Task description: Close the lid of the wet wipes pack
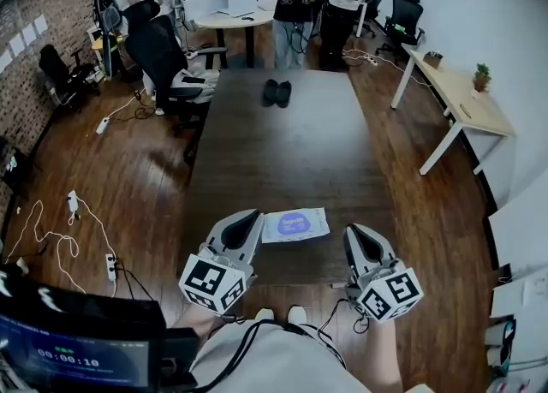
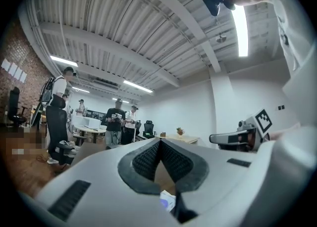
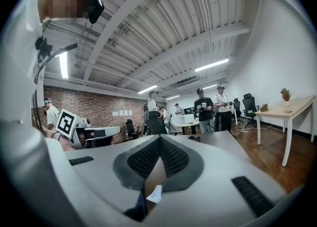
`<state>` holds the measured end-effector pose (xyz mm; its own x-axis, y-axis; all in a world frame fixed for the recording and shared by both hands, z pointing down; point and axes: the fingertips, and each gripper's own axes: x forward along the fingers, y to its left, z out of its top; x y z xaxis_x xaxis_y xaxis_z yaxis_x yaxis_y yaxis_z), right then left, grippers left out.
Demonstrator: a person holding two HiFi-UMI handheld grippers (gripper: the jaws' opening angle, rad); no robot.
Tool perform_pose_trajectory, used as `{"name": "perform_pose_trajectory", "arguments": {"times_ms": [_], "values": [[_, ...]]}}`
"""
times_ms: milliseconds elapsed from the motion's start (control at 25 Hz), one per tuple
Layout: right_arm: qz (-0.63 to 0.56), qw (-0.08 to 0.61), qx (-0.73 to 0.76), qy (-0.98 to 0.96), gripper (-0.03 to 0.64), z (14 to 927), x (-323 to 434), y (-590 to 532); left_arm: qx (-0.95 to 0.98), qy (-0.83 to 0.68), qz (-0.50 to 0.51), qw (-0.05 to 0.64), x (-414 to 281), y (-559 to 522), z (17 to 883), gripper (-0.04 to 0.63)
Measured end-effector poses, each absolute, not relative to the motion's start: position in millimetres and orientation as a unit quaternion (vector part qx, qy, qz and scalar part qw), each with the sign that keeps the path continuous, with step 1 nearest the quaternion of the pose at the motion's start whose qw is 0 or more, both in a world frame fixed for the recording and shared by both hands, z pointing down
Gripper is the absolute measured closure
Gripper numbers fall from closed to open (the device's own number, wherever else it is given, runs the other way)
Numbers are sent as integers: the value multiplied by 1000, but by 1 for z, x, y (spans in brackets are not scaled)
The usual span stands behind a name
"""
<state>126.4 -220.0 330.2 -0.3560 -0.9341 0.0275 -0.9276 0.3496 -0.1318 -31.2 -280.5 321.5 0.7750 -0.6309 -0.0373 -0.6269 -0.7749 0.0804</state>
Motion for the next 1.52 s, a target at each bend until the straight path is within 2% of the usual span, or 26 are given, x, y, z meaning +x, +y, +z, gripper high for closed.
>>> {"name": "perform_pose_trajectory", "arguments": {"times_ms": [400,720,1200,1520], "values": [[-58,10,-584,809,609,324,113,-187,952,-301,-29,41,-28,-258,320,598],[-56,24,-578,814,609,316,107,-164,952,-301,-32,41,-32,-236,325,598],[-56,42,-546,835,608,325,126,6,942,-331,-34,35,1,-62,317,598],[-54,56,-518,852,609,329,123,112,936,-352,-22,23,-2,61,325,598]]}}
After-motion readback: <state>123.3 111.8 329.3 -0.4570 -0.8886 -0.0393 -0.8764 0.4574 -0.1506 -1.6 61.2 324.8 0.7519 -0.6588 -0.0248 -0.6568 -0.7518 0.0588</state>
